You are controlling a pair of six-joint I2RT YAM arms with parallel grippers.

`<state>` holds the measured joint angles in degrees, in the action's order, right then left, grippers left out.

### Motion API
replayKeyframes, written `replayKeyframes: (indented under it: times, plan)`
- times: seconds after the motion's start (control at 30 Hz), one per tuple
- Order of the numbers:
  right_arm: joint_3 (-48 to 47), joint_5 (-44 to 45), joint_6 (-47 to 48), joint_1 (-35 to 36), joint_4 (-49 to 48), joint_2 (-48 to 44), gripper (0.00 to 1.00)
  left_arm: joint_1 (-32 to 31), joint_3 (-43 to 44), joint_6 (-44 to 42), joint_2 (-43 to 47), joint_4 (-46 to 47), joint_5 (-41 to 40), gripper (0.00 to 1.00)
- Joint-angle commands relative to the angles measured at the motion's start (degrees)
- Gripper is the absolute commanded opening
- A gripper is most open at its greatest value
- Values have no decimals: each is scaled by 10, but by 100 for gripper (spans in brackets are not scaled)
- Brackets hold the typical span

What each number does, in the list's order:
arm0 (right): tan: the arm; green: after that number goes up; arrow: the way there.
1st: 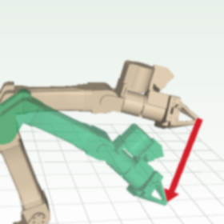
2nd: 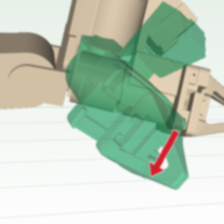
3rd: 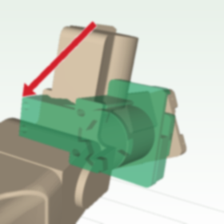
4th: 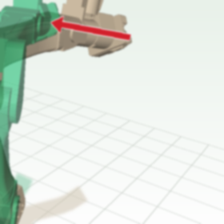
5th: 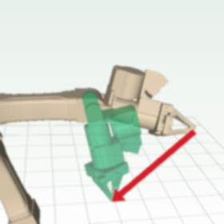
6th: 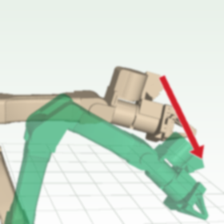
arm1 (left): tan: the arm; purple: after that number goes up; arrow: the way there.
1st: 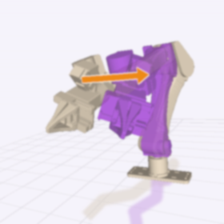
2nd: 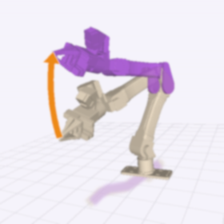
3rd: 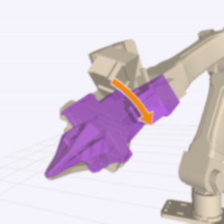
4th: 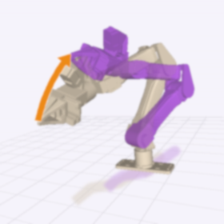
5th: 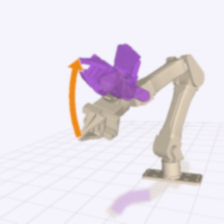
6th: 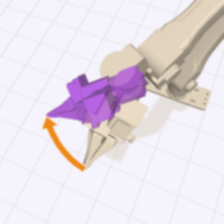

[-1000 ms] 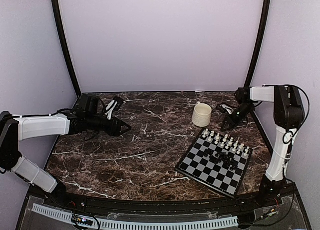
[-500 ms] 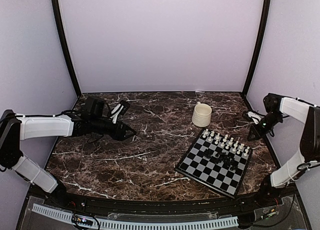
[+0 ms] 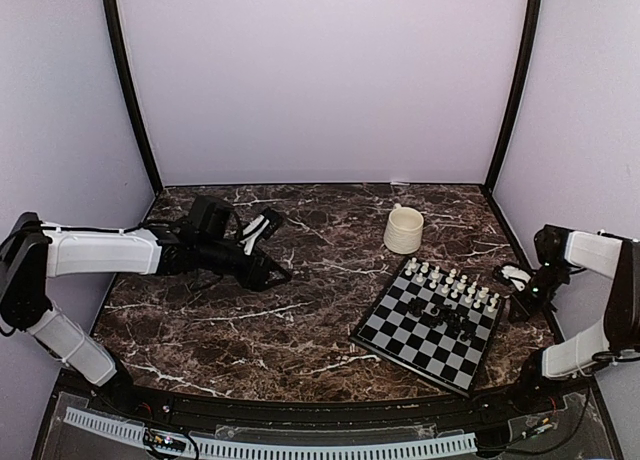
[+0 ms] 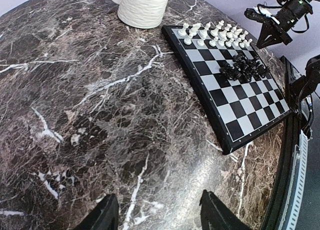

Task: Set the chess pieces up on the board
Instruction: Move the chessboard to the center of the board.

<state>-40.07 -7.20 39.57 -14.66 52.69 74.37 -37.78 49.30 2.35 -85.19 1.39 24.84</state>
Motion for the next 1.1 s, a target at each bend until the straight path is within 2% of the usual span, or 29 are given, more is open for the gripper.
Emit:
replayKeyframes:
  times: [0.0, 0.3, 0.63, 1.07]
  plan:
    - [20, 11, 14, -3, -64, 2, 0, -27, 20, 14, -15, -2, -9, 59]
    - [49, -41, 58, -3, -121, -6, 0, -55, 40, 50, -75, 49, 17, 59]
    - [60, -93, 70, 4, -159, -17, 0, -59, 35, 70, -98, 95, 12, 59]
    - [23, -94, 18, 101, -202, 47, 0, -59, -7, 106, -94, 127, -6, 59]
